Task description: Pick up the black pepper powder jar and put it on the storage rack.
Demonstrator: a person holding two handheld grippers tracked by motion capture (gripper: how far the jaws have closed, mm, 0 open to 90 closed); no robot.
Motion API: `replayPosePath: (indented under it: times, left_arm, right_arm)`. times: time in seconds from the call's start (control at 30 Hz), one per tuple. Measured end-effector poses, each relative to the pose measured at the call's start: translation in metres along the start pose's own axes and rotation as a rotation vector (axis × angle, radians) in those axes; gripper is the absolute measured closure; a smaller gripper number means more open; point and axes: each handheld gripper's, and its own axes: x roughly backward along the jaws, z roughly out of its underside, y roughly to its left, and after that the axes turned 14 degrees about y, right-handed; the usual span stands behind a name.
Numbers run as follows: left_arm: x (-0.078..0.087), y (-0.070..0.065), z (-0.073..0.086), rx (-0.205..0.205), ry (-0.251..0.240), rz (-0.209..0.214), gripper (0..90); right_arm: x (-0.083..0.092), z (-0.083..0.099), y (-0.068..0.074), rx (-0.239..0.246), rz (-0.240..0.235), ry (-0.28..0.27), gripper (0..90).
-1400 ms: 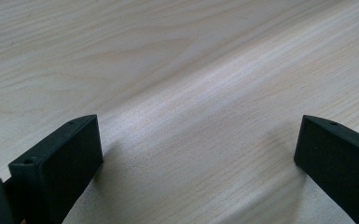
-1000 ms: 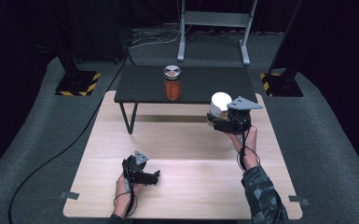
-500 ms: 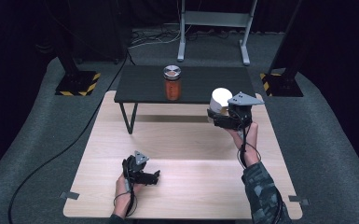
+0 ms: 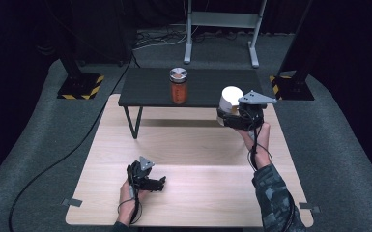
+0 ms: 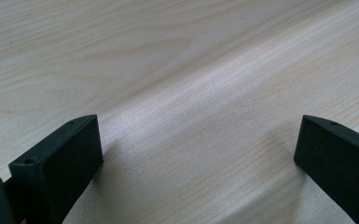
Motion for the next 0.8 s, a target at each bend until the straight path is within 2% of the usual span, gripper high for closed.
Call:
replayPosePath:
  times: [0.33,0.8]
  left_arm:
    - [0.0,0.0,0.0,-0.003,0.0,0.001,0.5]
    - [0.0,-0.001,0.001,-0.002,-0.003,-0.001,0.5]
  right_arm:
    - [0.0,-0.011,0.0,0.004,0.005,-0.004,29.6]
    - [0.001,-0.018,-0.005,-0.007,0.002,-0.009,29.6]
